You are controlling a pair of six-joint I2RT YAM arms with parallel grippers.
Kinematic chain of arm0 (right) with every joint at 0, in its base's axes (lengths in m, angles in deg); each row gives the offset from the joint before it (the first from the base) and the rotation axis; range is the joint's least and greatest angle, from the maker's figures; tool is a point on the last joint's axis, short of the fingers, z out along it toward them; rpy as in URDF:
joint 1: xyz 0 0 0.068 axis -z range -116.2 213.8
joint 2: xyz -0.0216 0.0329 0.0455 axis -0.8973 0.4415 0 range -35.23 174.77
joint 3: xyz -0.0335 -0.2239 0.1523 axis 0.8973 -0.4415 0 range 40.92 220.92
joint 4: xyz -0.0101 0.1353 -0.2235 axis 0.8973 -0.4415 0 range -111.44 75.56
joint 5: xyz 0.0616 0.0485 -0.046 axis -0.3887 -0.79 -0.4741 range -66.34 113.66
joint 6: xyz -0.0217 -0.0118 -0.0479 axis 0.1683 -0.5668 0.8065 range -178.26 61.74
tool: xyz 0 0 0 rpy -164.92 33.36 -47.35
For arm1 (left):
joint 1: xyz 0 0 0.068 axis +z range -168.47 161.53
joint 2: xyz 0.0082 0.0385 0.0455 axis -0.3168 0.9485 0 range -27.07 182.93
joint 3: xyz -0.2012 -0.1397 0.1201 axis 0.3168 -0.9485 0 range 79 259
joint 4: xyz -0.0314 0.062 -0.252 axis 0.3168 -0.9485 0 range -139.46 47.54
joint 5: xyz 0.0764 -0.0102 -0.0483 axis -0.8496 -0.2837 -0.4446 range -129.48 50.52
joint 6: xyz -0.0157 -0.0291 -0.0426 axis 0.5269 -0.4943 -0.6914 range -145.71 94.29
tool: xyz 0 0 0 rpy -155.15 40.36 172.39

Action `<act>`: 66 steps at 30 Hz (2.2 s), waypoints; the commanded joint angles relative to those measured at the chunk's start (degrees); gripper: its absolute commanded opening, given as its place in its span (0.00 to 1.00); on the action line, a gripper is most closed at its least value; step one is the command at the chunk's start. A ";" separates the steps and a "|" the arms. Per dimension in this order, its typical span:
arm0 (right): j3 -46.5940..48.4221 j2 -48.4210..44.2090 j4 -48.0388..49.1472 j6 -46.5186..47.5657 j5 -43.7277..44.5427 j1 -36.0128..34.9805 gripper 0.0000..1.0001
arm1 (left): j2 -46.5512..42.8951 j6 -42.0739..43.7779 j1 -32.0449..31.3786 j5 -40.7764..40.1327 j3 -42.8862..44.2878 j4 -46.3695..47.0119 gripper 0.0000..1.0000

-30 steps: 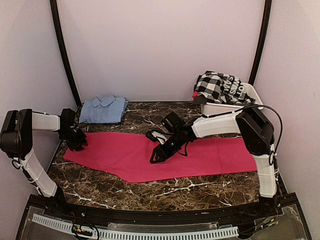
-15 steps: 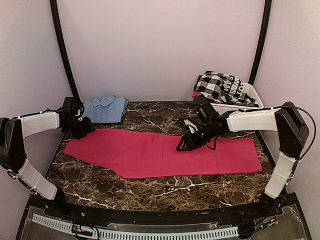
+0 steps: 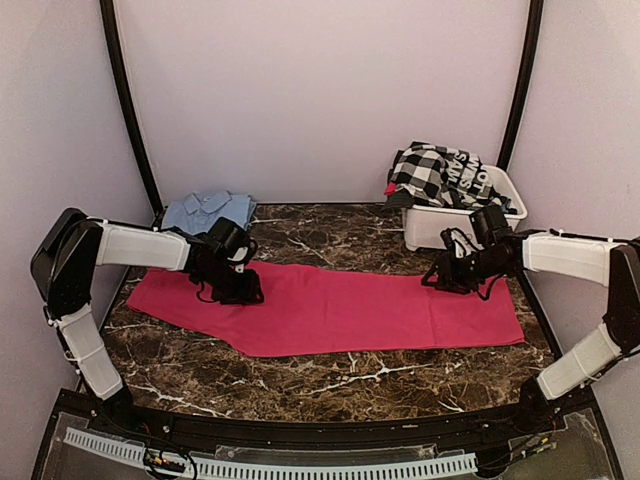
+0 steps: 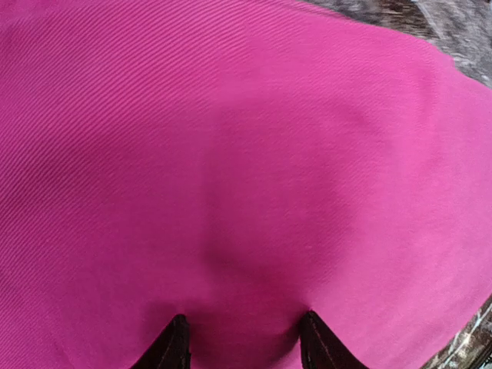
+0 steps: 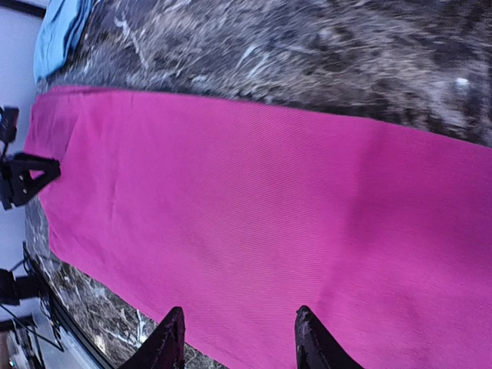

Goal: Fold and stack the mixed laundry pile
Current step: Smooth out the rectangle-folded trousers at the center of the board, then pick up the rectangle-folded trousers from the center of the board.

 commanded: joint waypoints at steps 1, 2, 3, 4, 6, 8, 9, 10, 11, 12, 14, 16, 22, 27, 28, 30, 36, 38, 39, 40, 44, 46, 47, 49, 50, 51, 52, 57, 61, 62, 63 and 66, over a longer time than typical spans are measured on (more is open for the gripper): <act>-3.35 -4.48 -1.73 -3.26 -1.03 6.32 0.45 | 2.80 -4.42 4.22 -4.54 0.56 -4.24 0.48; -3.81 -5.26 -2.25 -3.27 -1.18 8.17 0.46 | 3.13 -5.00 5.48 -4.51 -0.78 -4.33 0.47; -4.21 -6.12 -2.81 -3.28 -1.13 9.56 0.47 | 3.06 -6.19 8.04 -4.34 -1.49 -4.31 0.47; -4.45 -6.75 -3.57 -3.26 -1.09 10.89 0.47 | 2.58 -6.50 9.46 -4.02 -3.25 -3.99 0.46; -4.89 -8.08 -4.98 -3.06 -0.48 13.82 0.48 | 1.42 -7.07 13.03 -3.91 -5.52 -3.57 0.46; -5.46 -9.17 -6.09 -2.65 0.12 16.95 0.48 | 0.80 -6.78 15.70 -2.58 -6.91 -2.62 0.46; -5.66 -9.64 -6.11 -2.86 0.29 17.56 0.48 | 0.75 -6.57 17.01 -1.66 -7.26 -2.32 0.46; -5.61 -10.04 -6.23 -3.16 0.37 19.73 0.47 | 0.75 -6.65 17.37 -0.82 -7.32 -1.82 0.46; -5.48 -10.29 -6.68 -3.69 1.47 20.72 0.47 | 0.77 -6.71 17.64 -0.78 -7.06 -1.79 0.46; -5.57 -10.76 -6.95 -4.34 2.69 21.66 0.47 | 0.96 -6.76 17.73 -0.86 -6.87 -2.04 0.46; -6.41 -11.54 -7.43 -5.57 4.77 23.52 0.46 | 0.95 -7.45 18.16 -1.10 -6.36 -2.17 0.46; -7.76 -11.87 -6.66 -5.88 4.33 24.39 0.46 | 0.81 -8.12 18.54 -1.63 -5.77 -2.71 0.46; -8.08 -7.09 -7.80 -7.58 7.93 24.41 0.45 | -0.08 -8.05 18.70 -0.95 -4.22 -2.95 0.46; -8.40 -6.59 -8.62 -9.42 13.50 24.43 0.44 | -1.31 -7.72 18.60 1.27 -3.49 -2.03 0.47; -8.44 -6.11 -8.61 -9.42 13.95 24.39 0.44 | -1.40 -7.77 18.61 1.36 -3.46 -1.86 0.47; -8.17 -4.75 -8.86 -9.59 15.27 24.39 0.44 | -1.67 -7.60 18.60 1.49 -3.35 -1.92 0.47; -8.53 1.23 -6.66 -9.10 16.46 24.14 0.41 | -2.50 -6.94 18.61 1.92 -2.86 -1.81 0.47; -7.55 3.99 -6.74 -8.31 15.12 23.73 0.39 | -2.93 -6.84 18.61 2.31 -2.74 -1.65 0.47; -7.29 4.89 -6.58 -7.68 14.32 23.22 0.37 | -3.05 -6.83 18.61 2.41 -2.69 -1.42 0.47; -7.11 5.56 -6.46 -7.46 13.95 22.55 0.37 | -3.14 -6.78 18.61 2.73 -2.60 -1.32 0.47; -5.60 7.62 -7.73 -7.00 15.37 19.28 0.33 | -3.17 -6.78 18.61 3.41 -2.49 -0.73 0.47; -4.71 8.33 -8.78 -6.64 16.68 17.62 0.32 | -3.09 -6.81 18.61 3.69 -2.40 -0.46 0.47; -4.29 8.71 -9.10 -6.46 16.91 16.52 0.31 | -3.09 -6.81 18.61 3.76 -2.38 -0.44 0.47; -3.46 9.61 -9.90 -6.06 16.93 16.08 0.24 | -3.08 -6.70 18.61 4.03 -2.15 -0.45 0.47; -3.29 9.80 -10.00 -5.90 16.79 16.04 0.15 | -3.13 -6.65 18.61 4.18 -1.99 -0.53 0.47; -3.27 9.85 -9.96 -5.70 16.29 16.08 0.04 | -3.15 -6.64 18.57 4.36 -1.96 -0.48 0.47; -3.13 9.88 -10.04 -5.57 15.66 16.10 0.00 | -3.36 -6.55 18.59 4.90 -2.00 -0.37 0.47; -2.39 4.01 -10.14 -5.04 12.13 16.13 0.00 | -6.13 -4.37 17.07 4.02 -2.94 0.63 0.48; 0.16 -4.76 -13.94 -4.81 14.19 17.54 0.00 | -9.28 -3.37 16.60 1.90 -2.88 -0.79 0.49; 0.89 -6.48 -14.94 -4.64 14.06 19.46 0.00 | -9.57 -3.33 16.60 1.50 -2.76 -1.53 0.49; 1.71 -7.98 -16.06 -4.52 13.76 20.93 0.00 | -10.04 -3.31 16.59 0.81 -2.51 -1.82 0.49; 2.28 -11.88 -17.70 -4.91 12.85 22.95 0.00 | -10.58 -3.55 16.59 0.07 -2.08 -2.88 0.50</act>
